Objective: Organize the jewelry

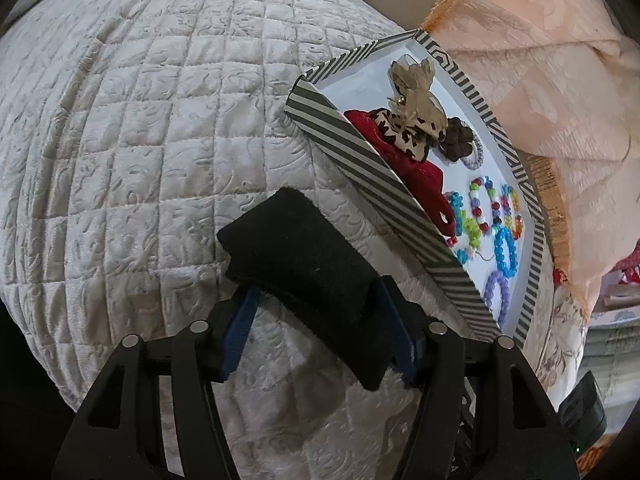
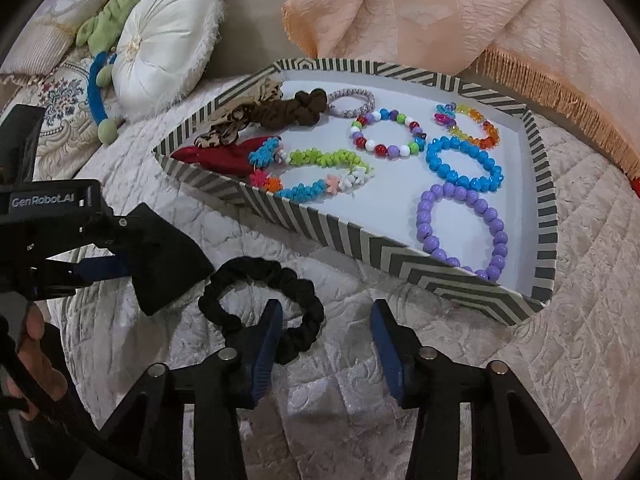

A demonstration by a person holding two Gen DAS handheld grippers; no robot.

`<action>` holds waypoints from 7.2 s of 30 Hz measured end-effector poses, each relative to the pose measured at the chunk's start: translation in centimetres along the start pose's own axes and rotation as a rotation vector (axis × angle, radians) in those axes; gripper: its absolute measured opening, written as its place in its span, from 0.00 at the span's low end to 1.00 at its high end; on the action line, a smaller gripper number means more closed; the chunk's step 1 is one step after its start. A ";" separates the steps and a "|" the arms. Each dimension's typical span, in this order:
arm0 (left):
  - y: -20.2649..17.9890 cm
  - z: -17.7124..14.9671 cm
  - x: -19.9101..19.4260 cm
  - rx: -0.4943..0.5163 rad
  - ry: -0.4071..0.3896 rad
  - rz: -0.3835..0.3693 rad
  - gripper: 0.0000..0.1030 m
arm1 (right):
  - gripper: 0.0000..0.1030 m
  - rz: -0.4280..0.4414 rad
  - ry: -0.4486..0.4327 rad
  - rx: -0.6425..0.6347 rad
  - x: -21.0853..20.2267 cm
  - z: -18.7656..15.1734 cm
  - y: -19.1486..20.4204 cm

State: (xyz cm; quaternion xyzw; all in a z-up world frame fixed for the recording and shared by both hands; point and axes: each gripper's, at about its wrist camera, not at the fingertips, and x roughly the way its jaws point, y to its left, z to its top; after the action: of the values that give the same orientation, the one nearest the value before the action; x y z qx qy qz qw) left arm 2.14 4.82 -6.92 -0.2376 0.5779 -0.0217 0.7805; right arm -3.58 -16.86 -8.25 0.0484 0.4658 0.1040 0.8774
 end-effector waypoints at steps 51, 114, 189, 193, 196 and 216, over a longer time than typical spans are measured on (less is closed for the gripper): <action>-2.1 -4.4 -6.2 0.253 -0.142 -0.010 0.13 | 0.22 0.006 -0.011 0.045 -4.6 -0.8 -2.7; -16.6 3.1 -4.6 0.547 -0.214 0.013 0.13 | 0.06 0.106 -0.167 0.087 -8.5 6.5 -6.7; -11.3 -3.3 -10.2 0.625 -0.445 0.130 0.47 | 0.47 -0.138 -0.212 0.186 -11.3 4.5 -2.1; -11.3 -3.4 -10.4 0.627 -0.446 0.131 0.47 | 0.48 -0.143 -0.215 0.182 -11.5 4.5 -1.9; -11.3 -3.4 -10.6 0.624 -0.449 0.131 0.47 | 0.49 -0.143 -0.220 0.184 -11.7 4.4 -1.7; -11.2 -4.4 -11.3 0.632 -0.464 0.143 0.47 | 0.51 -0.144 -0.226 0.162 -12.4 4.0 -1.0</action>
State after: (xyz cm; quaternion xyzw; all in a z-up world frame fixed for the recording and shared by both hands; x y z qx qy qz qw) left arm -2.91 -3.11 6.61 0.0562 0.3661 -0.0898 0.9245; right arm -6.91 -20.60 3.84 0.0967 0.3734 -0.0033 0.9226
